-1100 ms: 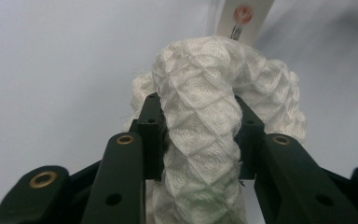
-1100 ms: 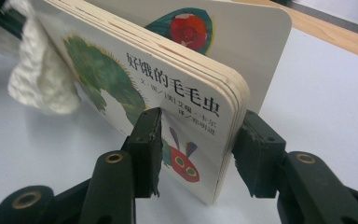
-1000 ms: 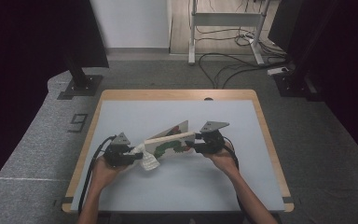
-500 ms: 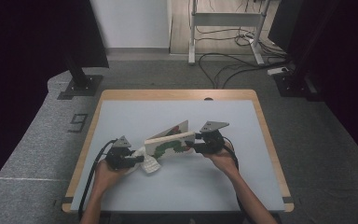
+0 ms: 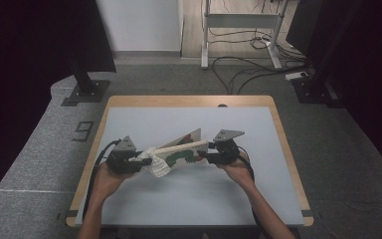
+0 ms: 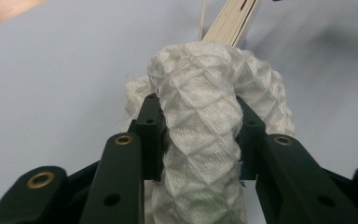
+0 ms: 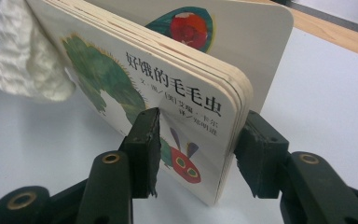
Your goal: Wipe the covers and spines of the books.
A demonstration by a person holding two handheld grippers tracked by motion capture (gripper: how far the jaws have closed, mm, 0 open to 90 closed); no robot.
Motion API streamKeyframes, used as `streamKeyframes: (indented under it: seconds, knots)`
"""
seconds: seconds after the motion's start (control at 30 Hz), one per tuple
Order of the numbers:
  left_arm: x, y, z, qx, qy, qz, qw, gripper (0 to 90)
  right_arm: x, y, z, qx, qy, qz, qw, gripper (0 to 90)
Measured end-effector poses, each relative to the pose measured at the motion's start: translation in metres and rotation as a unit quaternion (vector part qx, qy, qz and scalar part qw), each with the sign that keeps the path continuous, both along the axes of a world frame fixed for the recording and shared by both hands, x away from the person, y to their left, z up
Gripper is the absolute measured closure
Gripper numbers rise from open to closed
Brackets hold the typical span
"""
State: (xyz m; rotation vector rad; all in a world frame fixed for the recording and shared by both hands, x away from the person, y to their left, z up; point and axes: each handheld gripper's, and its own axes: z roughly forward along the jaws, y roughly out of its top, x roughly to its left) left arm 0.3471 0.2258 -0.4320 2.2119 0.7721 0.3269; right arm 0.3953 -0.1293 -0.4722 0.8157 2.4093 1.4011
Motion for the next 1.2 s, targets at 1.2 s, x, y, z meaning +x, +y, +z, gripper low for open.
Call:
streamKeyframes:
  seconds: [1.2]
  knots:
    - [0.009, 0.084, 0.010, -0.016, -0.013, 0.119, 0.9927, 60.4, 0.000, -0.001, -0.001, 0.003, -0.001, 0.000, 1.0000, 52.2]
